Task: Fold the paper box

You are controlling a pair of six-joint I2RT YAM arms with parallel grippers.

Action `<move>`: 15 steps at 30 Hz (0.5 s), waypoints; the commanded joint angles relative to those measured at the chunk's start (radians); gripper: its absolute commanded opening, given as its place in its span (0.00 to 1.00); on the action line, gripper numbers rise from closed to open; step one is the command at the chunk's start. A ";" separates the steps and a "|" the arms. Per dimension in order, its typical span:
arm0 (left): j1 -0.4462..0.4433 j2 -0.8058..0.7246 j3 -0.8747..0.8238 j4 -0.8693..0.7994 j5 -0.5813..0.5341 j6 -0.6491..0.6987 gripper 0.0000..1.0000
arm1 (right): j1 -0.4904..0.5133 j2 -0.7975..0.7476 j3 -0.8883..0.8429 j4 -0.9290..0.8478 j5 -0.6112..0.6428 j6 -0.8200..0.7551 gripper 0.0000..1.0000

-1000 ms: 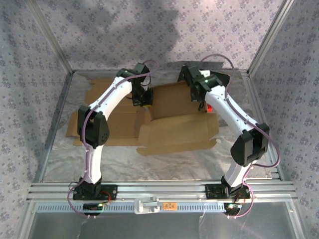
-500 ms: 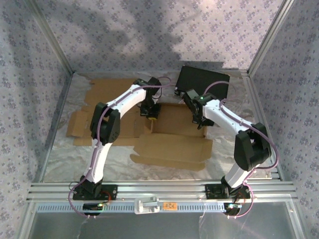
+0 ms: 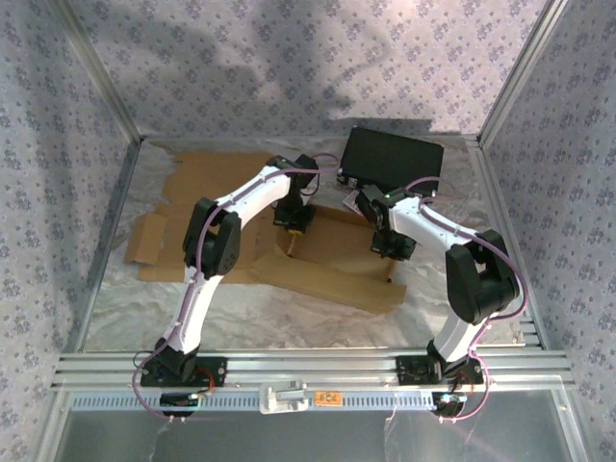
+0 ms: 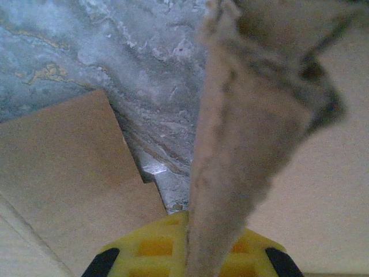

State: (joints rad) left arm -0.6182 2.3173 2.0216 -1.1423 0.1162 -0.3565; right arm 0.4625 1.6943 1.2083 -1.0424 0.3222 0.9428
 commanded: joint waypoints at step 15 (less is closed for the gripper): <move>-0.065 -0.061 -0.066 0.026 -0.171 -0.044 0.06 | 0.037 -0.171 -0.148 0.010 0.105 0.129 0.00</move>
State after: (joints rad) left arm -0.6762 2.2848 1.9736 -1.1187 0.0238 -0.3794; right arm 0.4984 1.5402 1.0771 -0.9977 0.3435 1.0187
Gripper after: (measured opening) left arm 0.069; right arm 0.055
